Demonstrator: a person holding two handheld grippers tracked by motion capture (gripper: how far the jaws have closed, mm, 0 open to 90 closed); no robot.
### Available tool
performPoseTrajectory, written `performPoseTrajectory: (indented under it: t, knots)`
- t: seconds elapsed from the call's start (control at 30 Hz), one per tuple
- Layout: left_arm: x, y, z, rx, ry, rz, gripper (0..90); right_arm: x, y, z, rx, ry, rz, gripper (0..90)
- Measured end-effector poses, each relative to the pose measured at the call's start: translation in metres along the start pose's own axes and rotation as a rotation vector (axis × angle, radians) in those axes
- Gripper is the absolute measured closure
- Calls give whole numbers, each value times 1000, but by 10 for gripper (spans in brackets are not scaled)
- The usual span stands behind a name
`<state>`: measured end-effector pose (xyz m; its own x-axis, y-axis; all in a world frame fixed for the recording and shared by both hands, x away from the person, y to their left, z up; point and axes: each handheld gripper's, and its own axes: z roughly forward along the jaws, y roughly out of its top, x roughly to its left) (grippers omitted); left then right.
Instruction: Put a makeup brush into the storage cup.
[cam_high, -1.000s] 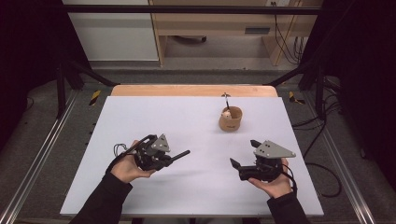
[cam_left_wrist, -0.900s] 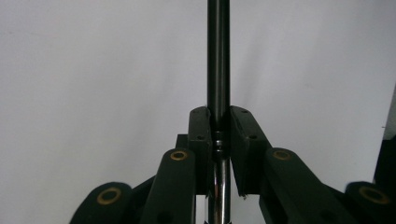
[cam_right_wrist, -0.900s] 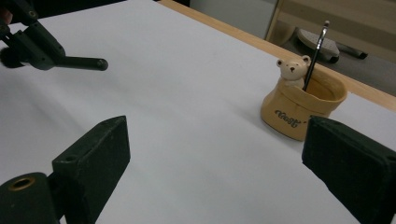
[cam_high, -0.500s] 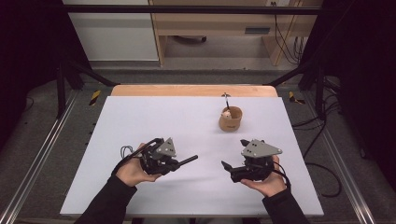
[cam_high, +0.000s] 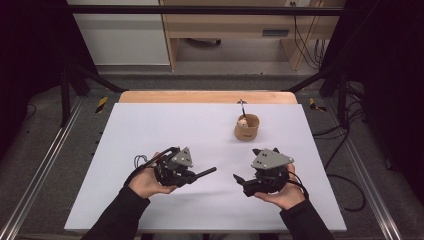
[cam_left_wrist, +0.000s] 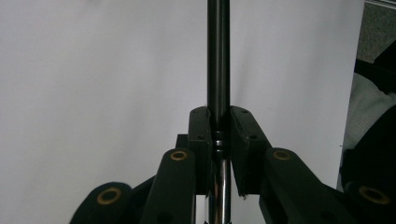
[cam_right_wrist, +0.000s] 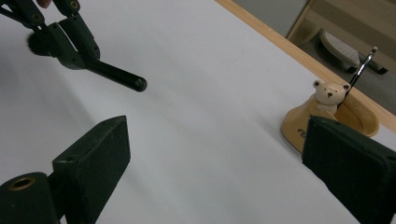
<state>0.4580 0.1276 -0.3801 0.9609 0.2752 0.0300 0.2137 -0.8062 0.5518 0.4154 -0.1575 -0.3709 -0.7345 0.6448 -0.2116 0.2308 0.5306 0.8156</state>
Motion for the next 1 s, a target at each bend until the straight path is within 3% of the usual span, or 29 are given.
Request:
performPoseTrajectory:
  t: [1.0]
  knots:
    - [1,11,8,14,-62,13,788,21,17,5,97,57,-194,111]
